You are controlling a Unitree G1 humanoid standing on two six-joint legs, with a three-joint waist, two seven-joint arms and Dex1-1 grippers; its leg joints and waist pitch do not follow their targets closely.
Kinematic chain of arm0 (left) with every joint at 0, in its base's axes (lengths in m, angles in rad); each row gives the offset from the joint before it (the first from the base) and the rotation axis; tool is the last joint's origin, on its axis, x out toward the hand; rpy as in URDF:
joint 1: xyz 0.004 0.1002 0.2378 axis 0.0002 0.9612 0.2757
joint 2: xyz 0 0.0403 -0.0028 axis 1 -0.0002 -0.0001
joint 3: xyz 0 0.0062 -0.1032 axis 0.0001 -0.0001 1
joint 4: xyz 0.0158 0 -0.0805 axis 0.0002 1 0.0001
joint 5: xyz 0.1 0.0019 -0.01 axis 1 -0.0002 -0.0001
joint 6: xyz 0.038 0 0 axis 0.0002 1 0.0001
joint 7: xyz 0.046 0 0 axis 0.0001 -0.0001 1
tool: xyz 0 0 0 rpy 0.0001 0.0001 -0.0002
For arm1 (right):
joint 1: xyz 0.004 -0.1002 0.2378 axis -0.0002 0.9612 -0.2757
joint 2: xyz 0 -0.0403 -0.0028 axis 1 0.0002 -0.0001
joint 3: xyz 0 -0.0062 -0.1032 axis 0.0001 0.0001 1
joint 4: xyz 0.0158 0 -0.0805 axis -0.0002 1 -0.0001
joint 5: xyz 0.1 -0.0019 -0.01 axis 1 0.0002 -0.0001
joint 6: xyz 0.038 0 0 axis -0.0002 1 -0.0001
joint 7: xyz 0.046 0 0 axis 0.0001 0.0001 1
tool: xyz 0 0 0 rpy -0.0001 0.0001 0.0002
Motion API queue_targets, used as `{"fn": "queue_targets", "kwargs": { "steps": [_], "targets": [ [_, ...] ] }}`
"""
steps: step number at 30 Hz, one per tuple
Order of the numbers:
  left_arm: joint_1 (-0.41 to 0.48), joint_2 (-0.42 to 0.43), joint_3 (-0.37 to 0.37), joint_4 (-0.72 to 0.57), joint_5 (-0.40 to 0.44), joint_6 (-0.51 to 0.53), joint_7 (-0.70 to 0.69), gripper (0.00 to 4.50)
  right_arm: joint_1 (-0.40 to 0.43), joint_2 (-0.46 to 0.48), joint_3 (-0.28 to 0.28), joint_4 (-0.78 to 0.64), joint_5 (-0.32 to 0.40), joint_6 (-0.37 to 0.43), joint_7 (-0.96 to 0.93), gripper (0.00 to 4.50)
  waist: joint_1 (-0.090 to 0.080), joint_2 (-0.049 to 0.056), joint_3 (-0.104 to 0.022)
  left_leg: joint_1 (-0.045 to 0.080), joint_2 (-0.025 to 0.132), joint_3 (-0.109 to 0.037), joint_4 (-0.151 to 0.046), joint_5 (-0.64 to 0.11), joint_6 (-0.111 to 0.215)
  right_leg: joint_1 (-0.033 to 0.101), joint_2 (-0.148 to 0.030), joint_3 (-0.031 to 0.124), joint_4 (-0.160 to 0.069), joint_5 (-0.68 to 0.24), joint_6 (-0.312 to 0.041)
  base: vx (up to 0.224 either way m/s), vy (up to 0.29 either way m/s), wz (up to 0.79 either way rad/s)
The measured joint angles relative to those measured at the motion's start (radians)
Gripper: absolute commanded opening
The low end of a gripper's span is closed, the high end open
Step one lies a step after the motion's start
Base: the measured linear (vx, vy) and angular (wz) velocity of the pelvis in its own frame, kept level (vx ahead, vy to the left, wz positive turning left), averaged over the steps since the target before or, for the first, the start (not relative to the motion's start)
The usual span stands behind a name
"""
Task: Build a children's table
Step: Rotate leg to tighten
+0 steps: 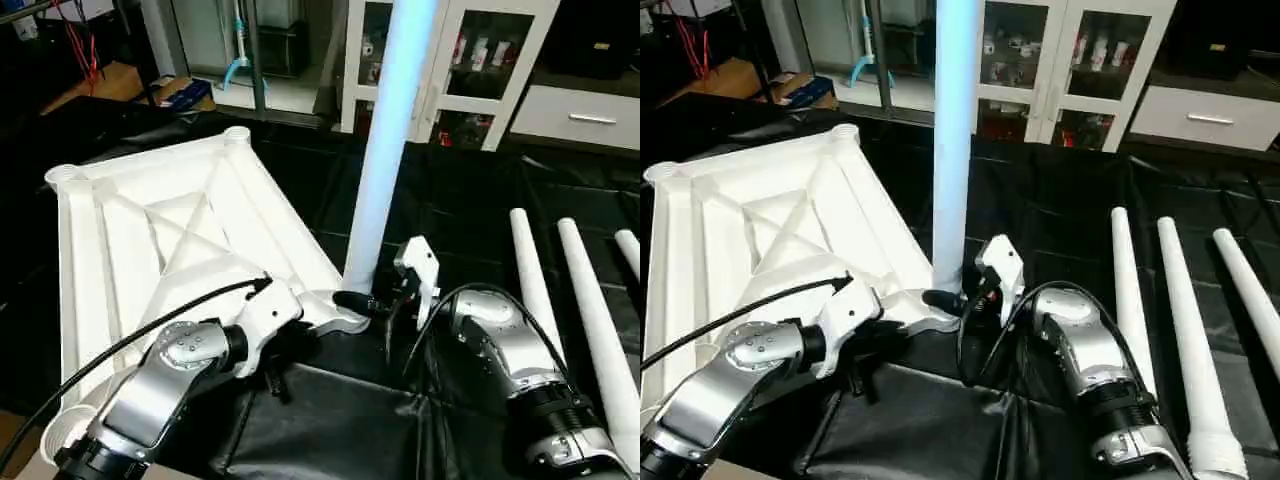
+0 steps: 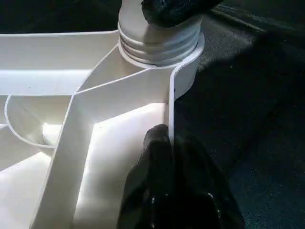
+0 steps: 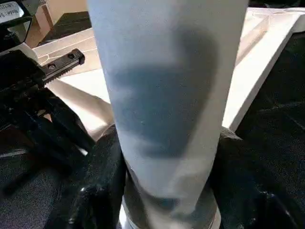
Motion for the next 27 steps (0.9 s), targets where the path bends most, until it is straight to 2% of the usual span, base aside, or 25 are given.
{"fn": "queue_targets", "kwargs": {
  "steps": [4, 7, 11, 14, 21, 23, 25, 27],
  "targets": [
    [-0.002, -0.005, 0.011, 0.005, 0.004, 0.006, 0.023, 0.00, -0.006, 0.037, 0.000, 0.013, -0.030, -0.022, -0.072, 2.05, -0.008, -0.001, 0.000, 0.000, 0.000, 0.000, 0.000, 0.000, 0.000, 0.000, 0.000, 0.000, 0.001, 0.000, 0.000, 0.000, 0.000, 0.00],
    [-0.044, -0.054, 0.016, 0.056, 0.038, 0.029, 0.090, 0.00, -0.034, 0.097, -0.008, 0.066, -0.066, -0.048, -0.238, 2.01, -0.018, -0.002, 0.001, 0.001, 0.000, 0.000, 0.000, 0.000, 0.000, 0.001, 0.000, 0.000, 0.001, 0.002, -0.003, 0.000, 0.000, 0.00],
    [-0.151, -0.198, 0.015, 0.188, 0.095, 0.083, 0.262, 0.00, -0.089, 0.222, -0.055, 0.145, -0.122, -0.042, -0.604, 1.97, -0.029, -0.002, 0.001, 0.002, 0.000, 0.000, 0.000, 0.000, 0.000, 0.001, 0.000, 0.001, 0.000, 0.003, -0.003, 0.000, 0.000, 0.00],
    [-0.199, -0.266, 0.013, 0.252, 0.108, 0.100, 0.323, 0.00, -0.093, 0.272, -0.082, 0.158, -0.152, -0.051, -0.752, 1.96, -0.026, 0.001, -0.001, 0.002, -0.001, 0.000, 0.000, 0.000, 0.000, 0.002, 0.000, 0.001, 0.000, 0.004, -0.003, 0.000, 0.000, 0.00],
    [-0.215, -0.287, 0.012, 0.276, 0.110, 0.099, 0.336, 0.00, -0.098, 0.291, -0.089, 0.179, -0.157, -0.086, -0.751, 1.96, -0.021, 0.003, -0.002, 0.001, -0.001, 0.000, 0.000, 0.000, 0.000, 0.002, 0.000, 0.001, -0.002, 0.003, -0.002, 0.000, 0.000, 0.00],
    [-0.214, -0.277, 0.008, 0.275, 0.112, 0.093, 0.332, 0.00, -0.095, 0.285, -0.098, 0.176, -0.145, -0.084, -0.721, 2.52, -0.019, 0.003, -0.002, 0.001, -0.001, 0.000, 0.000, 0.000, 0.000, 0.001, 0.000, 0.001, -0.002, 0.003, -0.001, 0.000, 0.000, 0.00],
    [-0.200, -0.252, 0.003, 0.259, 0.110, 0.074, 0.311, 0.00, -0.077, 0.276, -0.107, 0.152, -0.098, -0.081, -0.647, 2.52, -0.017, 0.004, -0.002, 0.001, -0.001, 0.000, -0.001, 0.000, 0.000, 0.001, 0.000, 0.001, -0.002, 0.002, 0.000, 0.000, 0.000, 0.00],
    [-0.186, -0.221, 0.009, 0.241, 0.107, 0.058, 0.292, 0.00, -0.067, 0.265, -0.107, 0.135, -0.063, -0.078, -0.581, 2.81, -0.022, 0.005, -0.001, 0.000, 0.000, 0.000, -0.002, 0.000, 0.000, 0.001, 0.001, 0.001, -0.001, 0.002, 0.000, 0.000, 0.000, 0.00]
  ]
}}
